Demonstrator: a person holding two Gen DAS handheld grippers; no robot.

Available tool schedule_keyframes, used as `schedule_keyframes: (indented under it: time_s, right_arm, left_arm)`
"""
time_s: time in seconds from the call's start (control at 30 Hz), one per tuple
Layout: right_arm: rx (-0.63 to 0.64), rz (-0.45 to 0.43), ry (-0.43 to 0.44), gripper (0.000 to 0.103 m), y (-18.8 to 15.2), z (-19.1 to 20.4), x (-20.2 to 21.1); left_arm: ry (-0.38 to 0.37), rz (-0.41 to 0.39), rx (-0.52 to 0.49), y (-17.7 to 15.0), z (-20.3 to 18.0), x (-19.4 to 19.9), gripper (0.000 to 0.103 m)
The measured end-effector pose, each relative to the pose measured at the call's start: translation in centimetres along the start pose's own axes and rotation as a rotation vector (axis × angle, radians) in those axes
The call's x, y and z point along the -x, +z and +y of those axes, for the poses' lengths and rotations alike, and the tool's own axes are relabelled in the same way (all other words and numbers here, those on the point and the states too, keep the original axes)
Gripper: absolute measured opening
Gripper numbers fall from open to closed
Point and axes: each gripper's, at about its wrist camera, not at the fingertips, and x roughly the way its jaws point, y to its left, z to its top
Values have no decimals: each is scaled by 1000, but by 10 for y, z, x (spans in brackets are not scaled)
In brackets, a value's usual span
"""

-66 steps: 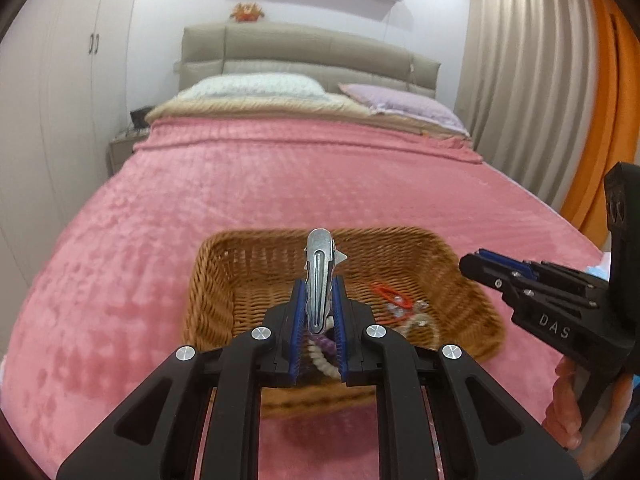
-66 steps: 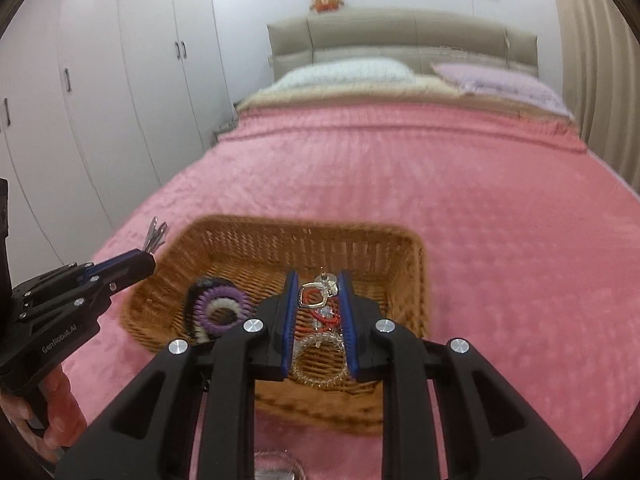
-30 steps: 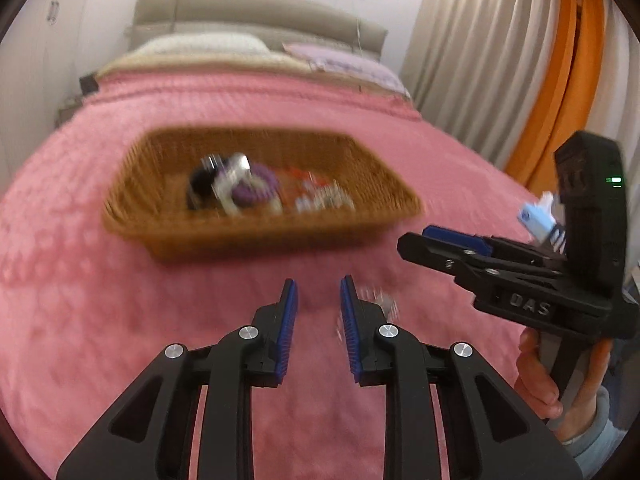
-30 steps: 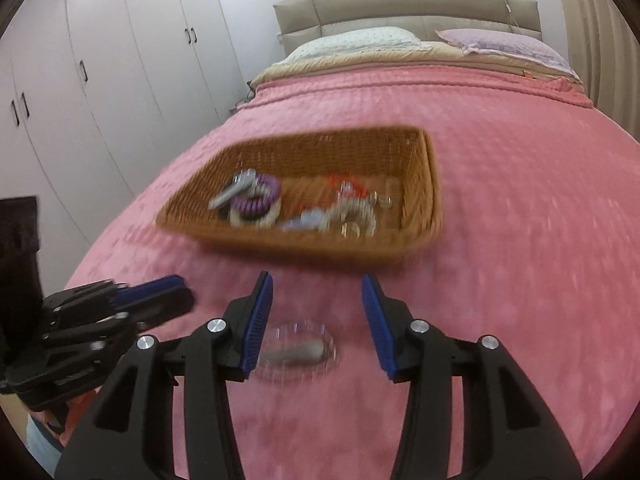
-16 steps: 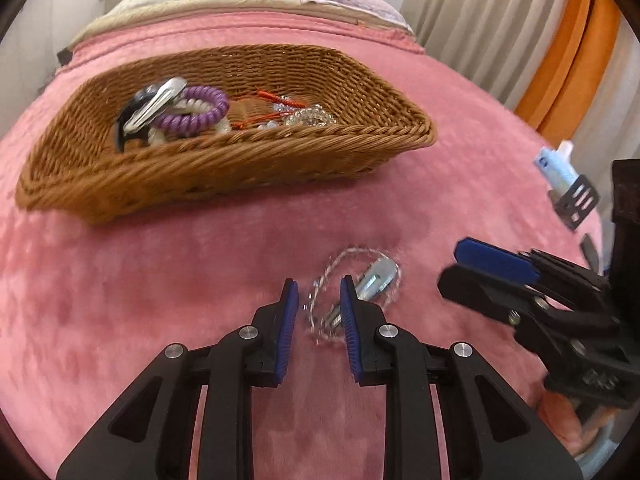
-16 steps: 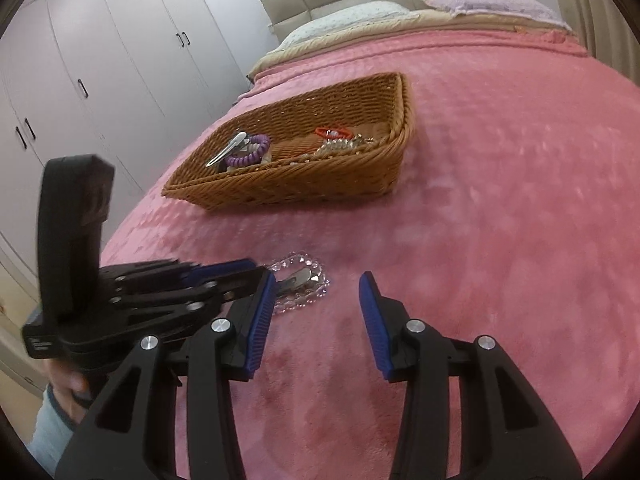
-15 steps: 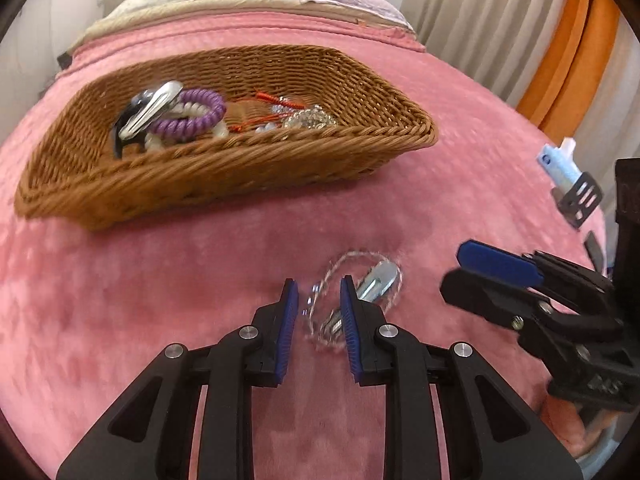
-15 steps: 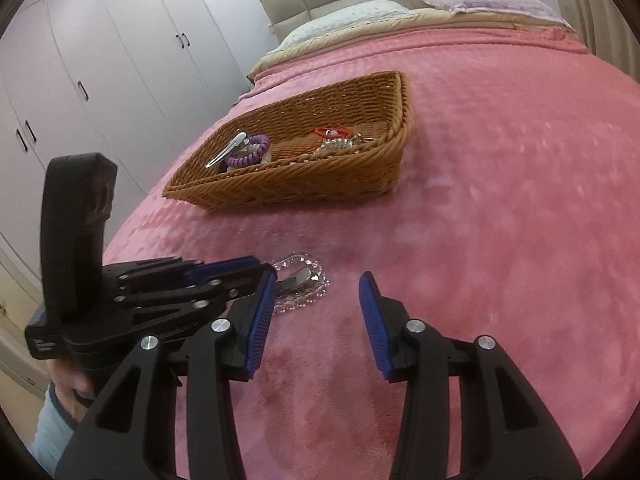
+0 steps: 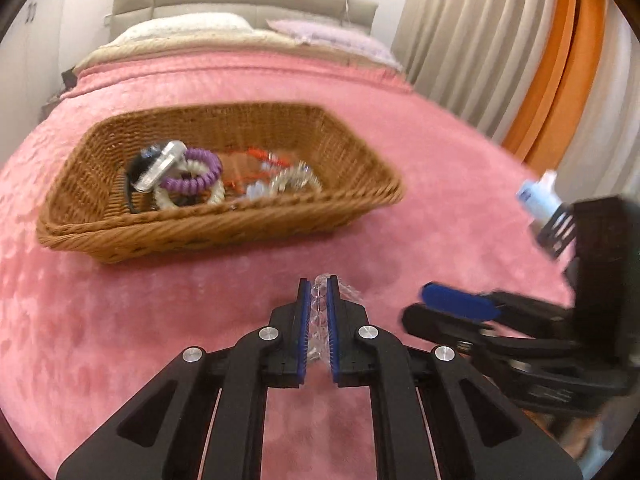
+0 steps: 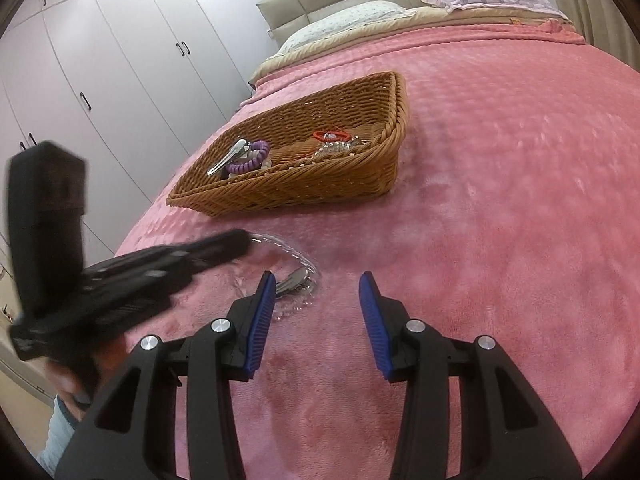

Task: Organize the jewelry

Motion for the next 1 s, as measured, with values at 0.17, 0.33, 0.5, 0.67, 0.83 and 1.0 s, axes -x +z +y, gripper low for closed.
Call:
schedule_keyframes:
  time_s: [0.17,0.33,0.5,0.67,0.83,1.0]
  right_arm:
    - [8,9,-3,40,0,1,-3]
    - [35,26,-7,40,-2,7,-8]
    - [136,69,-75,40,-7,33,-22]
    - [204,137,-191,40,-13,56,-45]
    - [129,167,-195,40,-5,61,-59]
    - [125,164,-244,40,0,76,-75]
  left_arm:
    - [-18,-34,80,-18,13,34,6]
    - [89,5,189,-46,46,51,6]
    - [177,92,270,-71,78,50,7]
    - [227,111,178,-71,70,64,31]
    - [246,104,152,-63,76,60,37]
    - [299,105,91,-61,74,46,35]
